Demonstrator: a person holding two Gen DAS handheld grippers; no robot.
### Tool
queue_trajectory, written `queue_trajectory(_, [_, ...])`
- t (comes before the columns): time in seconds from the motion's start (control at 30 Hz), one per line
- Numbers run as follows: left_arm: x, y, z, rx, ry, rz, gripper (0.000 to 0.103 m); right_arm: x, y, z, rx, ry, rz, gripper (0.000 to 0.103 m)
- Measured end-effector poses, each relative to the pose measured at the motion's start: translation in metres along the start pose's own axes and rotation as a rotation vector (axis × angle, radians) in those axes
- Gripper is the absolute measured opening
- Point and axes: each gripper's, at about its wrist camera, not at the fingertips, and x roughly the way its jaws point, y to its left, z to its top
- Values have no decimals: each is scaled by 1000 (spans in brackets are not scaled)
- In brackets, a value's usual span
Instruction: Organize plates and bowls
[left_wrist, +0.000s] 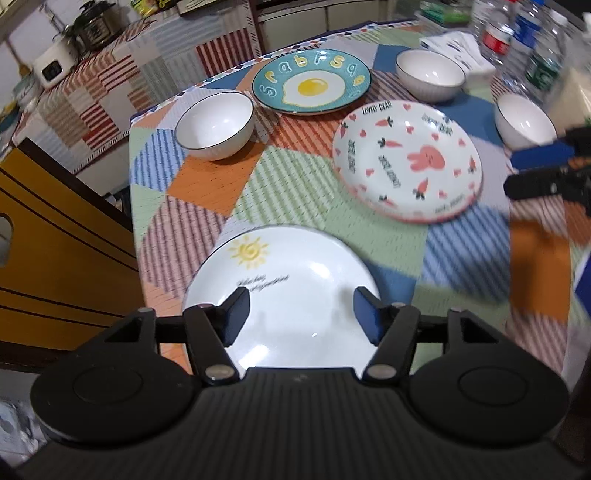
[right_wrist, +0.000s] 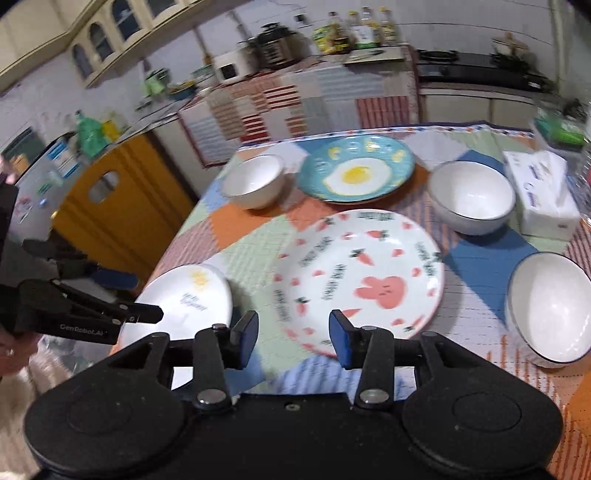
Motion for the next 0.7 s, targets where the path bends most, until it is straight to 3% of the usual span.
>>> queue_trajectory(0.27, [-15,38,-34,133,-32,32,71,8,46,-10,-174,14,89,59])
queue_trajectory(0.4, [-5,59,-40,160,-31,23,72,30,66,-22,-273,-24,143,65])
queue_trajectory(0.53, [18,80,-39,130,-5,-15,72,57,74,-32,-305,-28,228,65])
queue_trajectory(0.7, [55,104,-38,30,68,-55,71,95,75,-37,-292,44,194,65])
